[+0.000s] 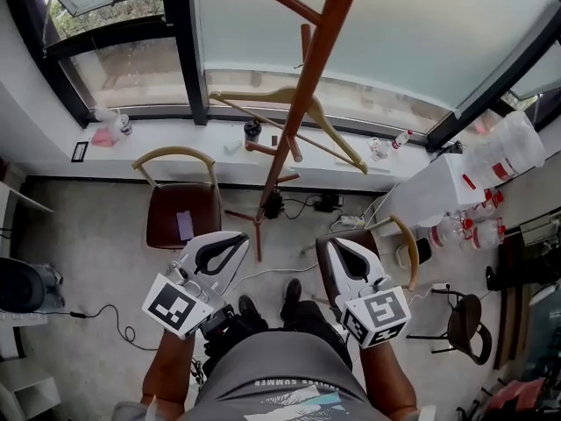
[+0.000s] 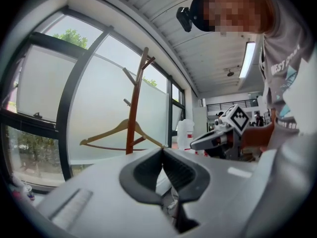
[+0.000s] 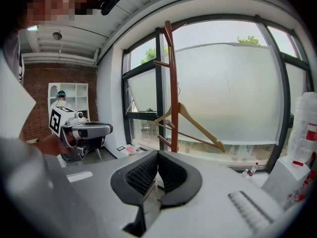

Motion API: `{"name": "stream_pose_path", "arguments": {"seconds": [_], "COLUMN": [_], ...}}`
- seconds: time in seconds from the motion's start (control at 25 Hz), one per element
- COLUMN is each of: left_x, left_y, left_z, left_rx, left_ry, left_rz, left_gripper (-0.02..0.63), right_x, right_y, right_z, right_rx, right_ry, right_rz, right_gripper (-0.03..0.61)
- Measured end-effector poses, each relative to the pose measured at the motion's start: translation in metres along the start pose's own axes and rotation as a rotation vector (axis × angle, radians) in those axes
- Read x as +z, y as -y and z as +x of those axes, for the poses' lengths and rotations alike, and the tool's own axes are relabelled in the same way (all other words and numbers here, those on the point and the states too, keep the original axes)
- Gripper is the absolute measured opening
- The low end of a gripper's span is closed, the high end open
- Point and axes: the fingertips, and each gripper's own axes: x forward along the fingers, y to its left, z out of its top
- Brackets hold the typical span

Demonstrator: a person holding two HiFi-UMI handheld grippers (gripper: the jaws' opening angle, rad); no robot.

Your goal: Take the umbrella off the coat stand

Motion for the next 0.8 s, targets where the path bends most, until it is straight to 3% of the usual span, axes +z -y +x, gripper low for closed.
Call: {"name": "stream_pose_path", "arguments": {"seconds": [0.32, 0.8], "left_x": [-0.002, -0.023], "left_y": [-0.031, -0.067], "left_z": [-0.02, -0.019], "left_rx": [0.089, 0.206], "left_ry": [0.013, -0.057], "left_rz": [-0.033, -0.074], "left_gripper": [0.002, 0.002], "right_x": [0.002, -0.01], "right_y": [-0.01, 0.008], "right_z": [0.041, 0.116], "right_rx": [0.074, 0.171], "right_ry": [-0.029, -0.081], "right_rz": [-0.009, -0.008], "right_gripper": [0.005, 0.015]}}
